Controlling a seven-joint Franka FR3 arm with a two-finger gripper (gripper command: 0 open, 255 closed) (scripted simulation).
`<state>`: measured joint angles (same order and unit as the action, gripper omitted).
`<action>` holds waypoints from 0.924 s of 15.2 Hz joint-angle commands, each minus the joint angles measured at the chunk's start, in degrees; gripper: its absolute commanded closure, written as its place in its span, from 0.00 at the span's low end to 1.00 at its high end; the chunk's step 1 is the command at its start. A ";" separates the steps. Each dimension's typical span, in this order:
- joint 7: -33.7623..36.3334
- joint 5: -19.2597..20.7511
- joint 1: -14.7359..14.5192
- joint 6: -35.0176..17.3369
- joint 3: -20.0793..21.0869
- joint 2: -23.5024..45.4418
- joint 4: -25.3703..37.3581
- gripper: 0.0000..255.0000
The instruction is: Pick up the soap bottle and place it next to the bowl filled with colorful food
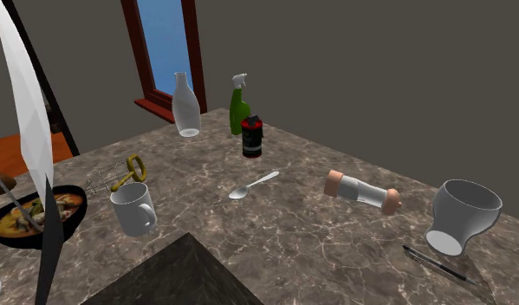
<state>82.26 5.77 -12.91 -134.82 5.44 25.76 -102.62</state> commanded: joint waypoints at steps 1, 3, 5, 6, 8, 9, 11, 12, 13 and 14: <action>0.00 -0.02 -0.05 -0.01 0.06 0.04 -0.05 1.00; -0.01 -0.03 -0.05 0.01 0.06 0.04 -0.03 0.00; -0.02 -0.03 -0.04 0.01 0.06 0.00 -0.06 0.00; -0.02 -0.03 -0.04 0.01 0.06 0.00 -0.06 0.00; -0.13 -0.22 0.00 1.35 0.18 -1.23 0.05 0.00; -0.25 -0.42 0.05 2.74 0.29 -2.46 0.22 0.00; -0.46 -0.76 0.12 5.31 0.47 -4.52 0.74 0.00; -0.46 -0.76 0.12 5.31 0.47 -4.52 0.74 0.00; -0.46 -0.76 0.12 5.31 0.47 -4.53 0.73 0.00; -0.46 -0.76 0.12 5.31 0.47 -4.52 0.74 0.00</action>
<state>81.77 5.02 -12.77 -129.69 5.89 21.33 -101.93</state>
